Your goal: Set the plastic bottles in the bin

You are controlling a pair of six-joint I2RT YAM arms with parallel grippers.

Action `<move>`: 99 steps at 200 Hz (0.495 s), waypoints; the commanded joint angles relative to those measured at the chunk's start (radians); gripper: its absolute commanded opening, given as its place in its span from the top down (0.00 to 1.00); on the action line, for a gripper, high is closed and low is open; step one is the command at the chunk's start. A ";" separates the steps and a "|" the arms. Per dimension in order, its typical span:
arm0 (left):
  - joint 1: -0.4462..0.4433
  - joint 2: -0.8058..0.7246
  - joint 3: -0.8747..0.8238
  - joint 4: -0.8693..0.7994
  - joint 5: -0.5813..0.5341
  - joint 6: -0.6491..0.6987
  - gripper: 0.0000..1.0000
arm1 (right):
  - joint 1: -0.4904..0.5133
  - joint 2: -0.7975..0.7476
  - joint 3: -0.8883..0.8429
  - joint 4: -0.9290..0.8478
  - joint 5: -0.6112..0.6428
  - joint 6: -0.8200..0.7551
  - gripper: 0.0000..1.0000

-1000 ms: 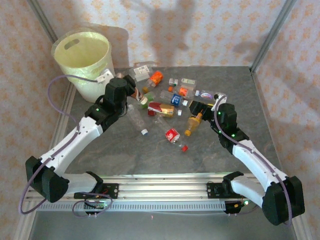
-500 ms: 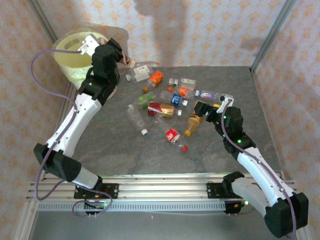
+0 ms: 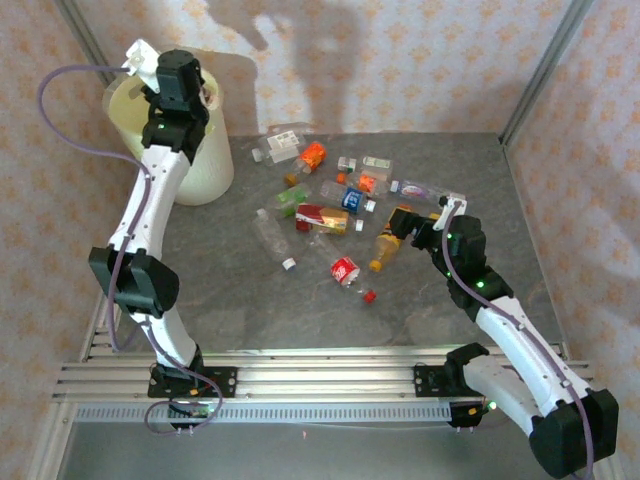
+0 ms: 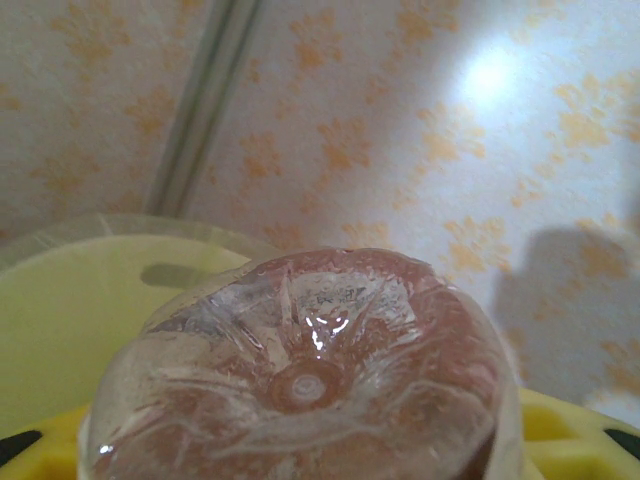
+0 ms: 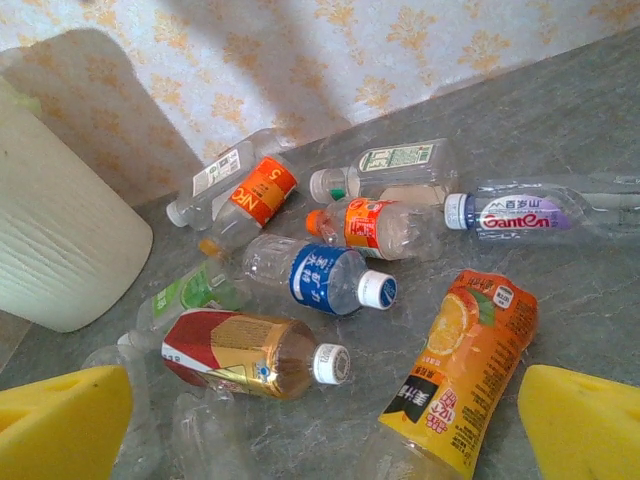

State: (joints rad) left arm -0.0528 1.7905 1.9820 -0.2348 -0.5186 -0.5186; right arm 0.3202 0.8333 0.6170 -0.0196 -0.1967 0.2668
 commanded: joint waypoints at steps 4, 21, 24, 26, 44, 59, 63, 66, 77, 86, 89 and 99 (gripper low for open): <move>0.043 0.033 0.076 -0.045 -0.056 0.047 0.46 | 0.006 -0.023 0.000 -0.019 0.028 -0.019 0.01; 0.066 0.058 0.107 -0.064 -0.056 0.075 0.45 | 0.006 -0.027 -0.005 -0.021 0.035 -0.019 0.01; 0.071 0.065 0.115 -0.070 -0.053 0.080 0.45 | 0.006 -0.026 -0.006 -0.021 0.037 -0.017 0.01; 0.073 0.069 0.119 -0.076 -0.051 0.083 0.45 | 0.006 -0.028 -0.006 -0.022 0.038 -0.019 0.01; 0.098 0.112 0.175 -0.138 -0.039 0.102 0.45 | 0.006 -0.026 -0.009 -0.018 0.039 -0.018 0.01; 0.112 0.168 0.213 -0.194 -0.042 0.123 0.45 | 0.006 -0.024 -0.012 -0.010 0.040 -0.018 0.01; 0.116 0.178 0.222 -0.207 -0.043 0.129 0.45 | 0.006 -0.023 -0.014 -0.008 0.041 -0.017 0.01; 0.116 0.186 0.227 -0.216 -0.043 0.133 0.45 | 0.006 -0.021 -0.014 -0.007 0.041 -0.017 0.01; 0.124 0.209 0.241 -0.248 -0.041 0.141 0.45 | 0.005 -0.019 -0.016 -0.001 0.041 -0.019 0.01; 0.131 0.227 0.248 -0.267 -0.025 0.140 0.45 | 0.006 -0.014 -0.014 0.000 0.040 -0.020 0.01; 0.133 0.233 0.249 -0.271 -0.018 0.141 0.45 | 0.005 -0.013 -0.014 0.001 0.037 -0.020 0.01; 0.140 0.255 0.258 -0.282 0.004 0.141 0.45 | 0.006 -0.008 -0.011 0.000 0.033 -0.022 0.01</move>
State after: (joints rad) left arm 0.0692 2.0014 2.1994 -0.4133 -0.5327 -0.4129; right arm 0.3202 0.8230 0.6113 -0.0307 -0.1783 0.2634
